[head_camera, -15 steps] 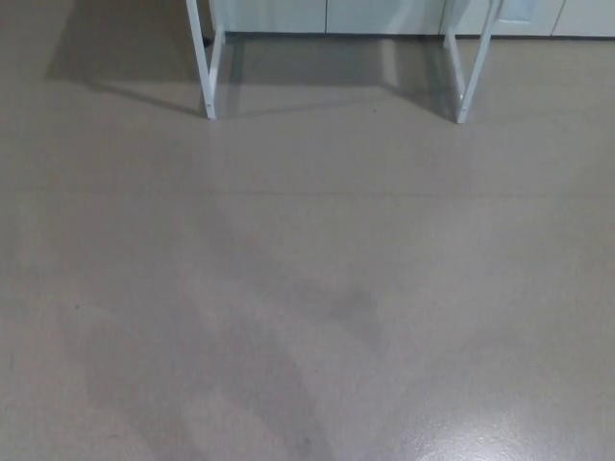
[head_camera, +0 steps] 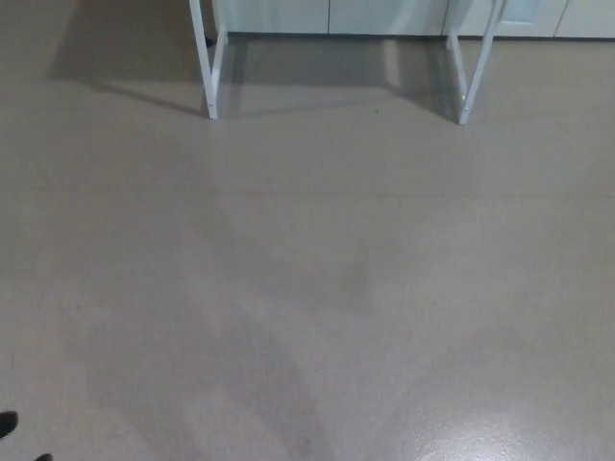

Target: The robot walks towards a file tray kept in the middle of a desk and uses its right hand to grab a tray and pulls it out towards itself

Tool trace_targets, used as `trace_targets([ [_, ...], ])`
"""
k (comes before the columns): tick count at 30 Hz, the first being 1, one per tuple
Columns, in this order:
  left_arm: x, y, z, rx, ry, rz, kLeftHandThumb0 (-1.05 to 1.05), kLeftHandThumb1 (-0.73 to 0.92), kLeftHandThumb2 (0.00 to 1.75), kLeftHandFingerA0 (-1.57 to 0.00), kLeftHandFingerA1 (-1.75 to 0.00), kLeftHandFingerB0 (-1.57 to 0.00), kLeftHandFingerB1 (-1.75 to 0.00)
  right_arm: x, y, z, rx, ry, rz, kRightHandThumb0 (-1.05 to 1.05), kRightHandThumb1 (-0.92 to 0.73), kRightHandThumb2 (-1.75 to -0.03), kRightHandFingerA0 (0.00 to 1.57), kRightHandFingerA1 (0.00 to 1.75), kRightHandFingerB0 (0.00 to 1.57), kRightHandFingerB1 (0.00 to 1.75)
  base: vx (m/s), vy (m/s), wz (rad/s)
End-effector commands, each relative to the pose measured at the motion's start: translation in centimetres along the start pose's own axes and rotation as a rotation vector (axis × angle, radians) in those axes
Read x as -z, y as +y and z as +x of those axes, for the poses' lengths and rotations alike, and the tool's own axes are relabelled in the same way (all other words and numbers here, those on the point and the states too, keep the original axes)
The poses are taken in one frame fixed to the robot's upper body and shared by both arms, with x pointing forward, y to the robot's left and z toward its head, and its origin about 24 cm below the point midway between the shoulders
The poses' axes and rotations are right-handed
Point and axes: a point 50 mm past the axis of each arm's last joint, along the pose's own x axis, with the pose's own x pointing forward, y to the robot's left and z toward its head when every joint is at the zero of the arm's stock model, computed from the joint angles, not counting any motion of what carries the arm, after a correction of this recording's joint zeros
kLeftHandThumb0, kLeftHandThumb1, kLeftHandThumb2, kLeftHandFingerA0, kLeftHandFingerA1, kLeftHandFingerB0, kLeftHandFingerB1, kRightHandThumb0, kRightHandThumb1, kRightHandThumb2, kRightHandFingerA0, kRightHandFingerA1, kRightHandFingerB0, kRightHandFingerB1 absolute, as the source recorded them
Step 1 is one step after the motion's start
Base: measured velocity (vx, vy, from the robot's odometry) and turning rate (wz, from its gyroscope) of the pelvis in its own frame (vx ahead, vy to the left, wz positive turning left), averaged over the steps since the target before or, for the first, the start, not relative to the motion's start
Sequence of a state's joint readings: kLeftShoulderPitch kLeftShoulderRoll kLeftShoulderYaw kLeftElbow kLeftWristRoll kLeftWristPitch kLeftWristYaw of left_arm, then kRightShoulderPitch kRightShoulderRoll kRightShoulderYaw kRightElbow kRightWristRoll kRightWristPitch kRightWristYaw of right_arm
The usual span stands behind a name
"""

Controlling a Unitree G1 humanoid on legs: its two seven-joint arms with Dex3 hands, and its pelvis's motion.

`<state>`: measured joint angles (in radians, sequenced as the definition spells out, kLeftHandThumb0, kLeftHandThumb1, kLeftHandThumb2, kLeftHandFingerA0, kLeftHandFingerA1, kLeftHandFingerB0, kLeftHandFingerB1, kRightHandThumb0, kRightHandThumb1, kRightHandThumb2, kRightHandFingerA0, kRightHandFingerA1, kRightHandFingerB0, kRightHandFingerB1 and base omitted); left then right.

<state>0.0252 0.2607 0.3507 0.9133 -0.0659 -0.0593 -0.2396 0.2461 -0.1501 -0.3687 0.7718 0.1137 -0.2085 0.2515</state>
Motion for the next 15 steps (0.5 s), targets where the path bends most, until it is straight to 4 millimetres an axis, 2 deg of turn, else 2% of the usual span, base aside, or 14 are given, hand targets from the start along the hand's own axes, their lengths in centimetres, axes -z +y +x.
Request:
trace_targets([
  [1, 1.68, 0.64, -0.43, -0.042, 0.048, 0.053, -0.52, 0.3, 0.92, -0.36, -0.79, -0.14, -0.61, 1.7, 0.58, -0.95, -0.013, 0.033, 0.005, -0.47, -0.61, -0.58, 0.32, 0.5, 0.28, 0.34, 0.0, 0.0, 0.0],
  [3, 1.9, 0.92, -0.57, -0.039, 0.06, 0.189, -0.51, 0.31, 0.89, -0.3, -0.72, -0.15, -0.59, 1.92, 0.69, -1.02, -0.043, 0.034, -0.072, -0.47, -0.62, -0.58, 0.36, 0.56, 0.29, 0.35, 0.0, 0.0, 0.0],
  [8, 1.32, 1.6, -0.3, -0.046, 0.067, 0.227, -0.49, 0.31, 0.88, -0.28, -0.69, -0.15, -0.58, 1.6, 0.89, -0.79, -0.067, 0.019, -0.105, -0.48, -0.61, -0.58, 0.36, 0.54, 0.3, 0.36, 0.0, 0.004, 0.22],
  [9, 1.32, 1.64, -0.29, -0.046, 0.066, 0.232, -0.49, 0.32, 0.88, -0.28, -0.68, -0.15, -0.58, 1.58, 0.97, -0.77, -0.073, 0.018, -0.101, -0.54, -0.48, -0.79, 0.32, 0.6, 0.23, 0.47, -0.11, 0.006, 0.18],
  [10, 1.3, 1.6, -0.27, -0.045, 0.065, 0.241, -0.5, 0.32, 0.88, -0.3, -0.69, -0.16, -0.58, 1.59, 1.04, -0.78, -0.078, 0.019, -0.097, -0.46, -0.63, -0.6, 0.35, 0.54, 0.27, 0.35, -0.09, 0.023, -0.13],
  [13, 1.38, 1.43, -0.24, -0.036, 0.065, 0.24, -0.53, 0.29, 0.86, -0.27, -0.68, -0.19, -0.6, 1.74, 0.92, -0.84, -0.074, 0.024, -0.109, -0.47, -0.62, -0.58, 0.37, 0.55, 0.28, 0.35, 0.03, 0.07, -0.02],
  [14, 1.61, 1.29, -0.33, -0.03, 0.068, 0.248, -0.53, 0.37, 0.7, -0.26, -0.72, -0.22, -0.6, 1.96, 0.73, -1.0, -0.069, 0.031, -0.114, -0.48, -0.61, -0.58, 0.37, 0.56, 0.29, 0.35, -0.01, 0.184, -0.09],
  [15, 1.71, 1.21, -0.37, -0.028, 0.066, 0.258, -0.55, 0.36, 0.72, -0.26, -0.72, -0.23, -0.6, 2.05, 0.66, -1.08, -0.067, 0.033, -0.116, -0.56, -0.48, -0.8, 0.33, 0.61, 0.23, 0.46, 0.04, 0.211, -0.12],
])
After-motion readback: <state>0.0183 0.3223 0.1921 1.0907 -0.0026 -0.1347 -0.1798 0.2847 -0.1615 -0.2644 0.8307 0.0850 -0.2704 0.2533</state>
